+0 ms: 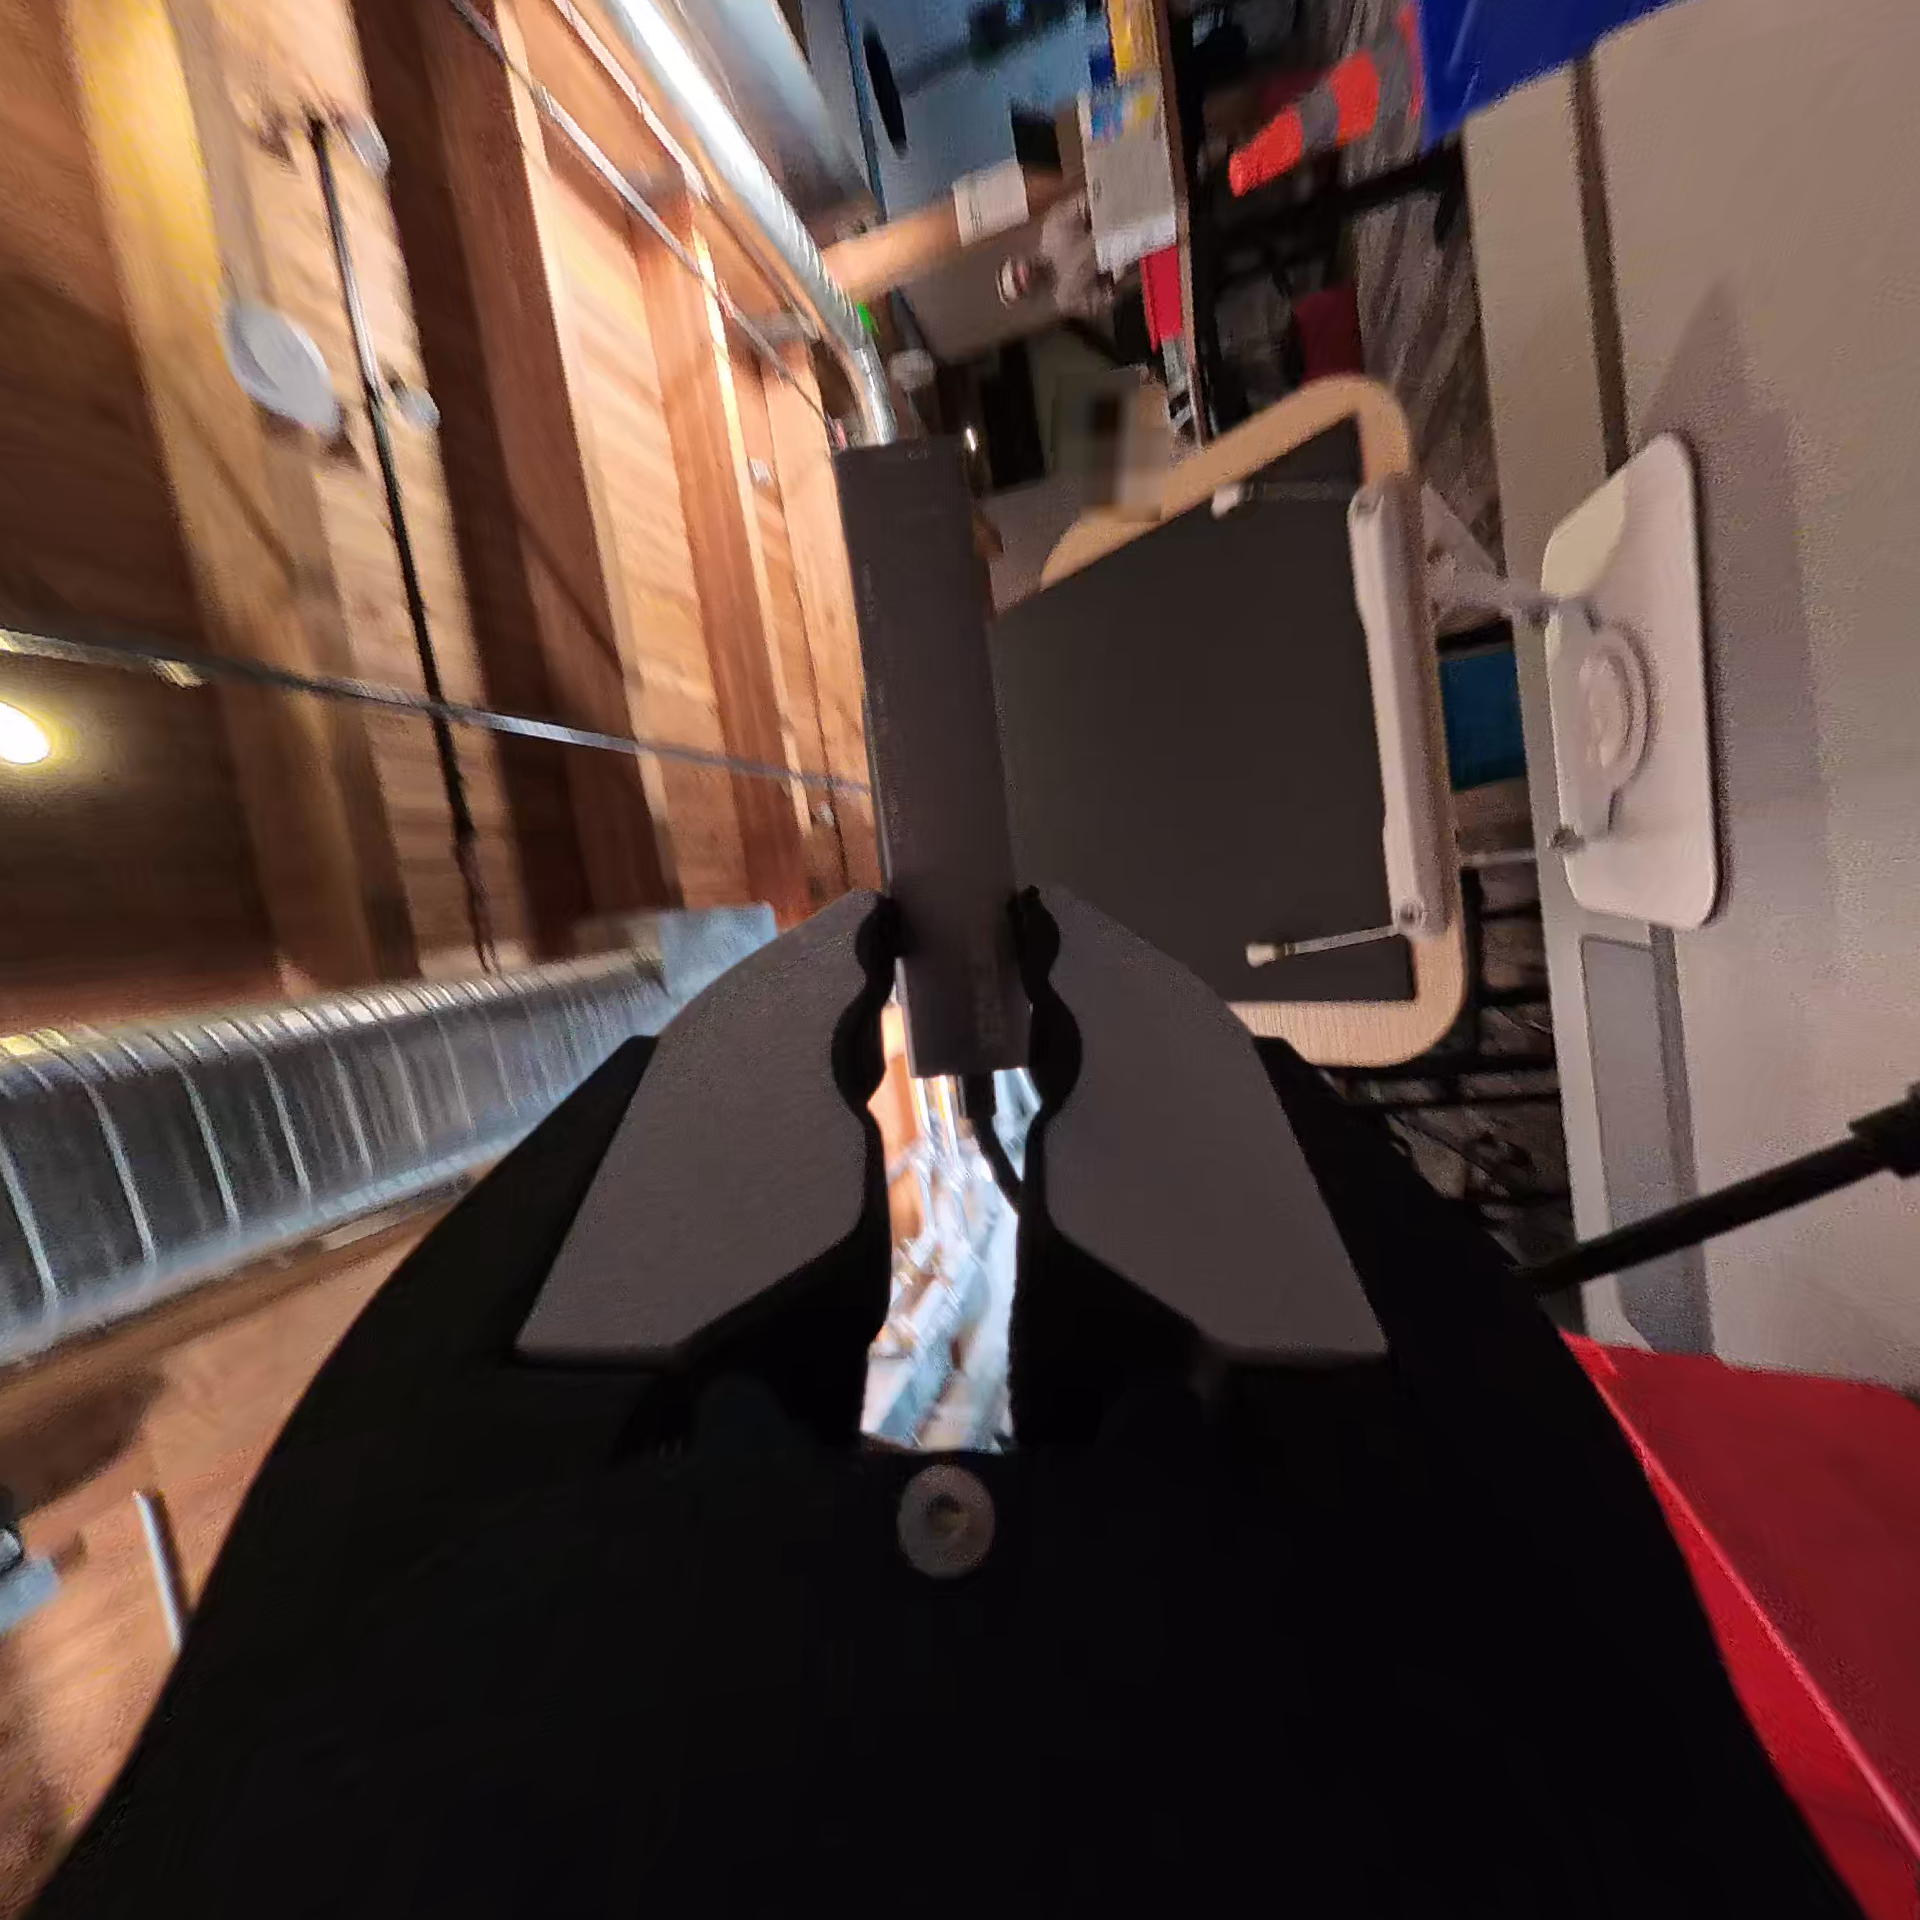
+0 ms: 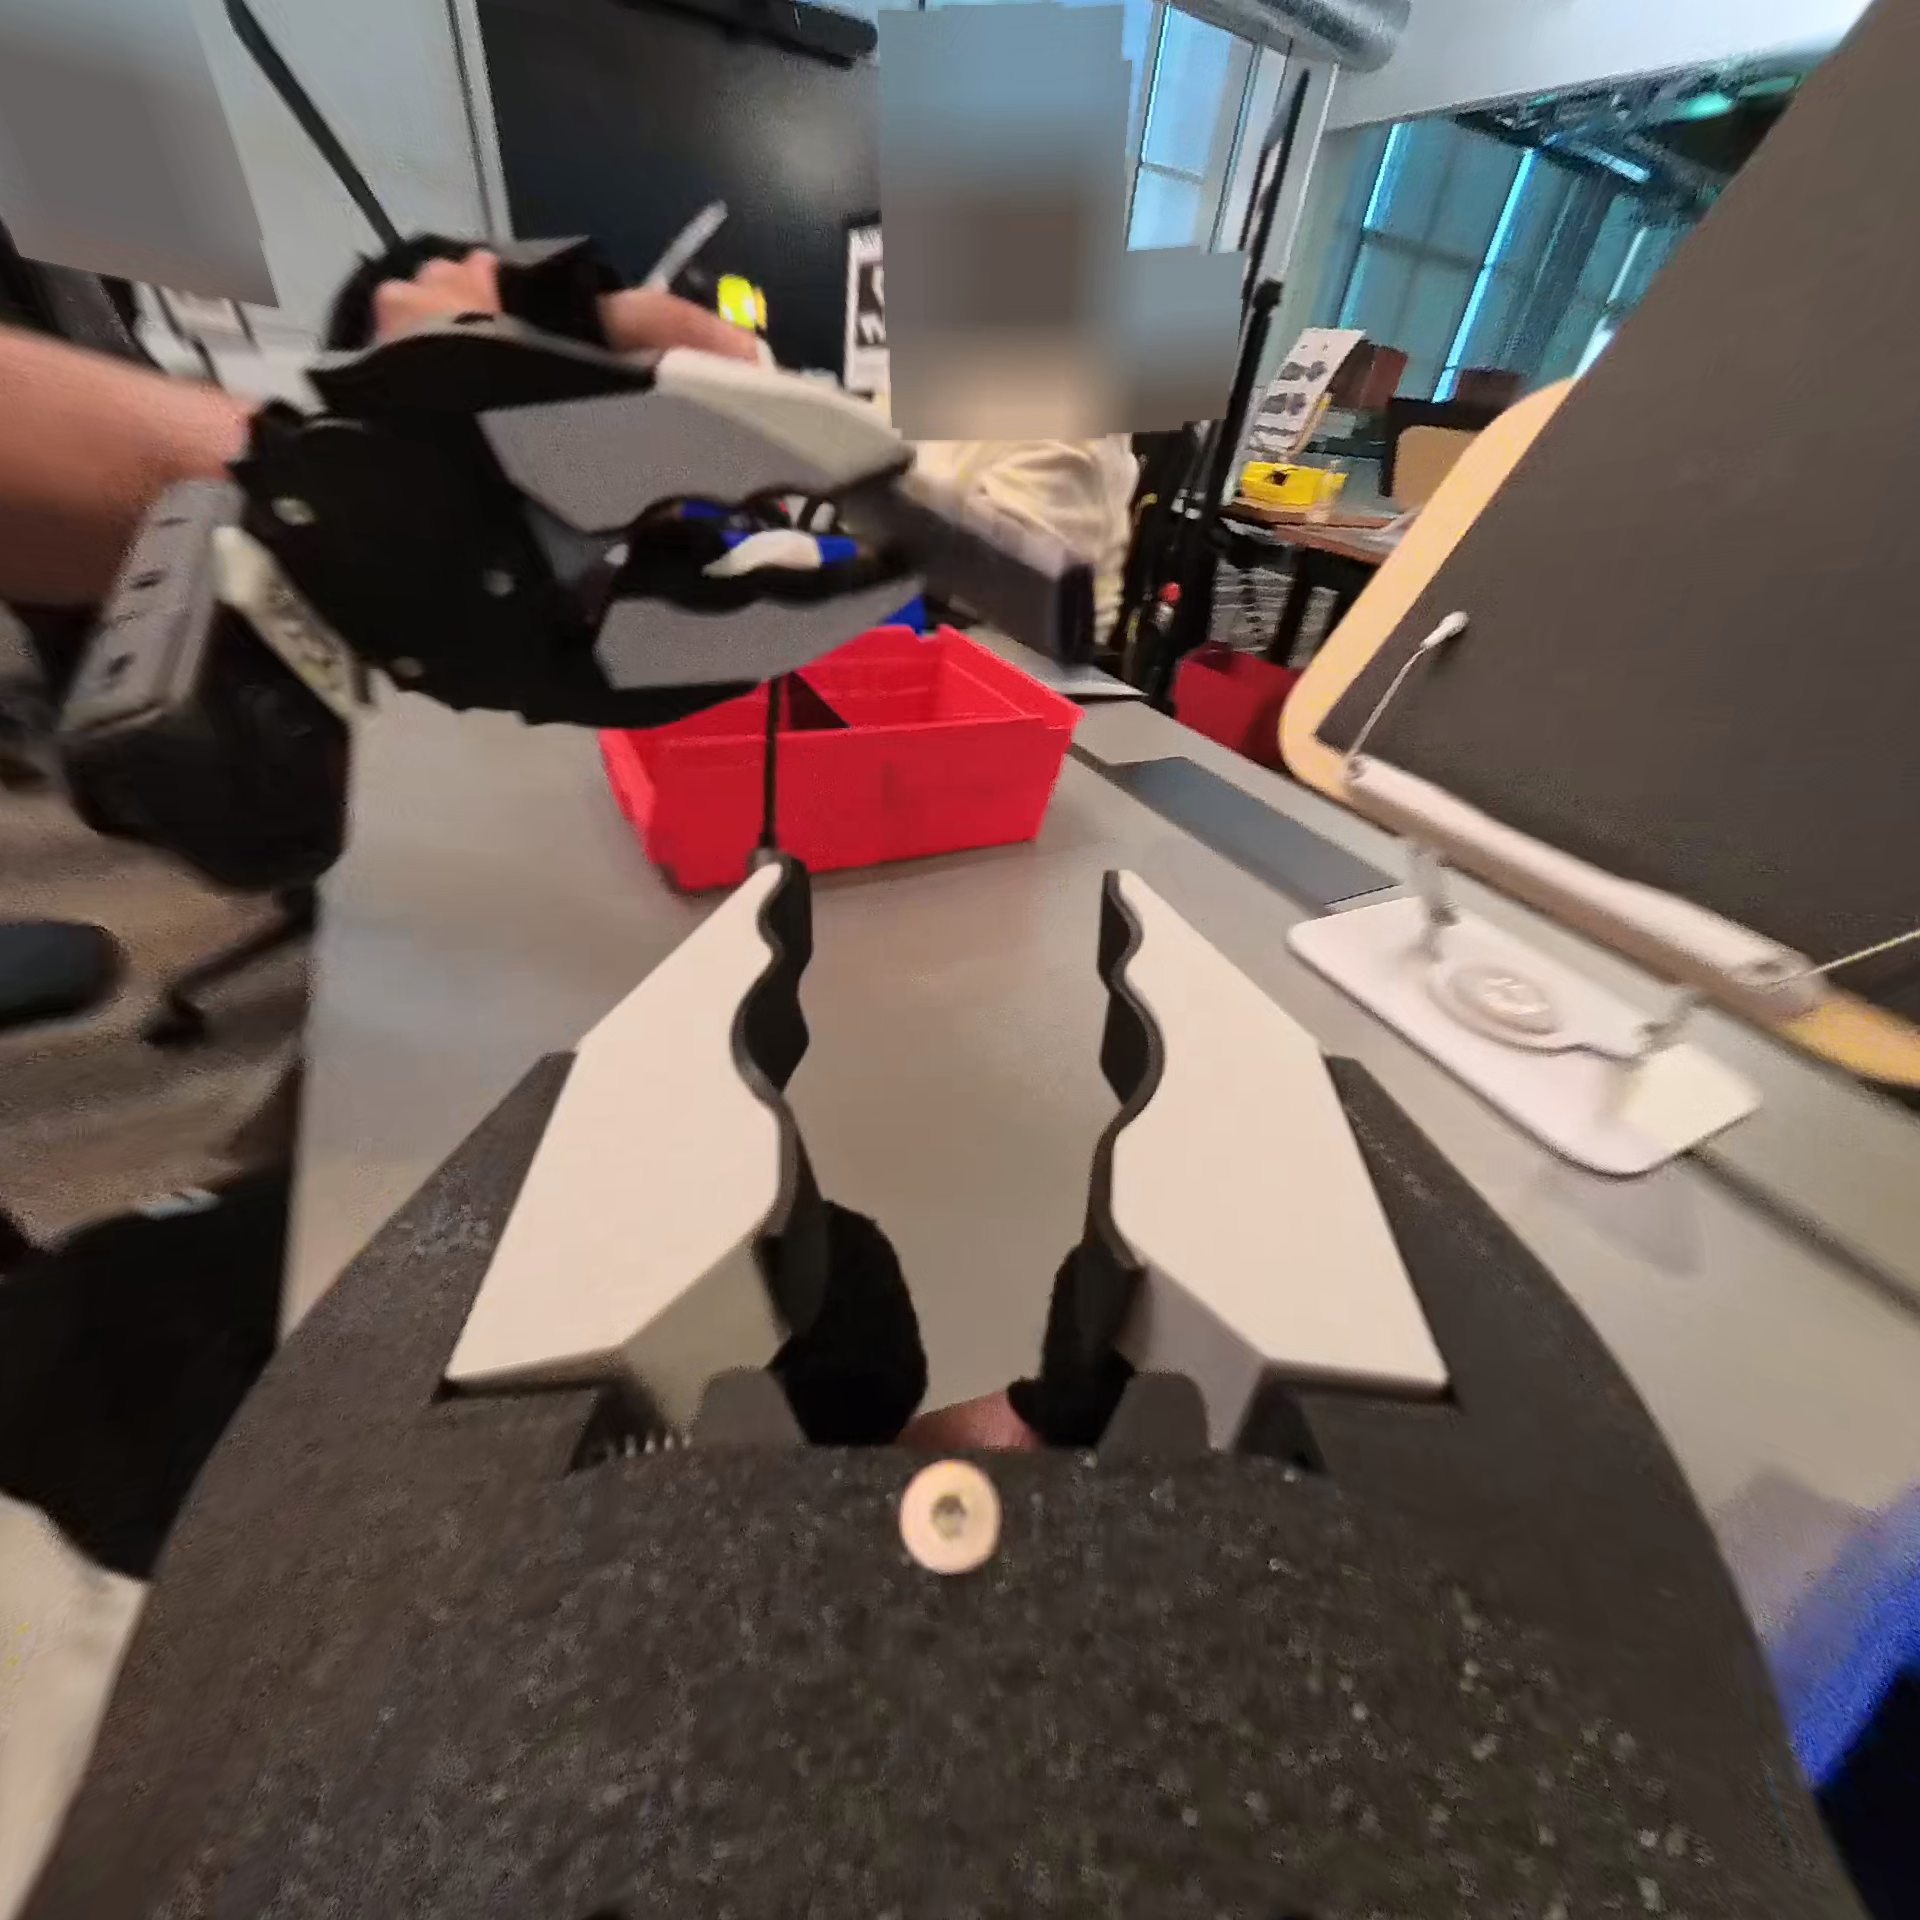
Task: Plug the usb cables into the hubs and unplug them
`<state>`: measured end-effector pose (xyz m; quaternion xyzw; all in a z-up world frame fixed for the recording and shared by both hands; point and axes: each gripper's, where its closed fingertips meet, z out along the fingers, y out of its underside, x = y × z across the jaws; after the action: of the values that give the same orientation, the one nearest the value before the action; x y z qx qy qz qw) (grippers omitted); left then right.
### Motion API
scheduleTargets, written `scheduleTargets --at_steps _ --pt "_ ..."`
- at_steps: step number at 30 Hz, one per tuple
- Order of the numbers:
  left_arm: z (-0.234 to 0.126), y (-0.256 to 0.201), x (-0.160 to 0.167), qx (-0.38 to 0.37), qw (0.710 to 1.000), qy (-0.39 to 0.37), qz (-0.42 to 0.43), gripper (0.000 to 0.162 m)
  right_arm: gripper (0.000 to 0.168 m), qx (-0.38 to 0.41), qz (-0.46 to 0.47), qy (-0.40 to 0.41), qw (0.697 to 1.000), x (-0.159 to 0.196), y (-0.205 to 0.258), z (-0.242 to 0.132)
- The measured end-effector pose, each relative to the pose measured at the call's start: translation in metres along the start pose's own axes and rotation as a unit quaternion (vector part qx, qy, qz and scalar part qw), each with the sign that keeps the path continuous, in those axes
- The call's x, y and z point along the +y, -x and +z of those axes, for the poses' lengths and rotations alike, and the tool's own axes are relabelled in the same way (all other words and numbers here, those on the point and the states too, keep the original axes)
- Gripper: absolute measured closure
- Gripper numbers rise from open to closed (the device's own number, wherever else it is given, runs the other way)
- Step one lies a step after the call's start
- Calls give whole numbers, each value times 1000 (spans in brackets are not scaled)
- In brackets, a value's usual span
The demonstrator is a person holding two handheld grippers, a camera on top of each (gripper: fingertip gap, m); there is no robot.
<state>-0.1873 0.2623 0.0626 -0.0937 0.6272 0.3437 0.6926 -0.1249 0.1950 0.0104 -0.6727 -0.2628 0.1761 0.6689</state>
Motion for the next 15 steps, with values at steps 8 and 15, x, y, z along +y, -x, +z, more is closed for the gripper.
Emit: scheduleTargets --at_steps 8,15 --pt "-9 -27 -54 -38 991 -101 84 139 137 -39 -129 46 990 8 13 14" --pt "-16 -38 -70 -52 984 -135 104 139 154 -42 -161 66 984 21 15 26"
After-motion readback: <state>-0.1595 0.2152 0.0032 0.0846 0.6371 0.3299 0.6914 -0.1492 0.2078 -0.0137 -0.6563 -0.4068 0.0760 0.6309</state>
